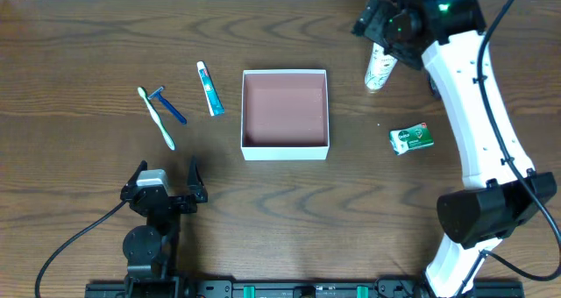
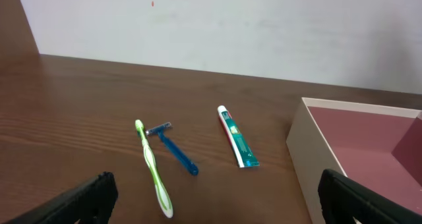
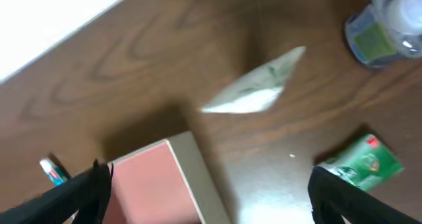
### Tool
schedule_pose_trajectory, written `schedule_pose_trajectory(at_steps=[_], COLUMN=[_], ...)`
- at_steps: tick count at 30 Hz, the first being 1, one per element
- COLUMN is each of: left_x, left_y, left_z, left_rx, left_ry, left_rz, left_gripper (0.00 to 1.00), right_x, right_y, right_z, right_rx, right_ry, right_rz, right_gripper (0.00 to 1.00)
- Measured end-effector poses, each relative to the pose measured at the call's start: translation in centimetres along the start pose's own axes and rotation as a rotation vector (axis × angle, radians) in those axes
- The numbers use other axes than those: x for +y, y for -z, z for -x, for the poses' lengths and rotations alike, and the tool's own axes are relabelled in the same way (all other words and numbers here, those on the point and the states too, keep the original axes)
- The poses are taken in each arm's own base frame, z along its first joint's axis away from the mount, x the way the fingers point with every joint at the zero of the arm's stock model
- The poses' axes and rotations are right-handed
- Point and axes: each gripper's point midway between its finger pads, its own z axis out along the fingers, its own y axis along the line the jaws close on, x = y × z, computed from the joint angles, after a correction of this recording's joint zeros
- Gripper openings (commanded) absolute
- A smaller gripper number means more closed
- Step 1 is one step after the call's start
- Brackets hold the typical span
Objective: Pack container
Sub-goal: 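Reach the right gripper to the white Pantene tube and grasp it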
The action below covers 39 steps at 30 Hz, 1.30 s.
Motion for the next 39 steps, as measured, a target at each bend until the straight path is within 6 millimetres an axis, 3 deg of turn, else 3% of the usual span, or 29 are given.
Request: schedule_pose_trajectory(at_steps=[8,16,23,30,36,39], left_x=[0.0,0.0,0.0,0.0,0.0,0.0], left_y=[0.0,0.0,0.0,0.0,0.0,0.0], left_z=[0.0,0.0,0.0,0.0,0.0,0.0], left_rx=[0.000,0.000,0.000,0.000,0.000,0.000], left_ry=[0.000,0.000,0.000,0.000,0.000,0.000], left_rz=[0.000,0.000,0.000,0.000,0.000,0.000], left_gripper=[0.98,0.98,0.98,0.98,0.98,0.98], right_x=[-1.2,-2.3,-2.4,-2.2,-2.7,-3.1], right_y=[-0.8,-5.7,-8.6,-9.0,-9.0,-9.0], right_z=[1.3,0.9,0.1,0.1,0.3,0.7], right_rx=[-0.033,0.021,0.062,0.060,0.060,0.058], right_ry=[-0.122,-0.156,-0.157,-0.157,-0.146,-0.135], right_rz=[-0.038,-0.105,-0.126,-0.122,-0.132,-0.137], right_gripper=[0.88,0.79,0.52,0.29,0.22,0.35])
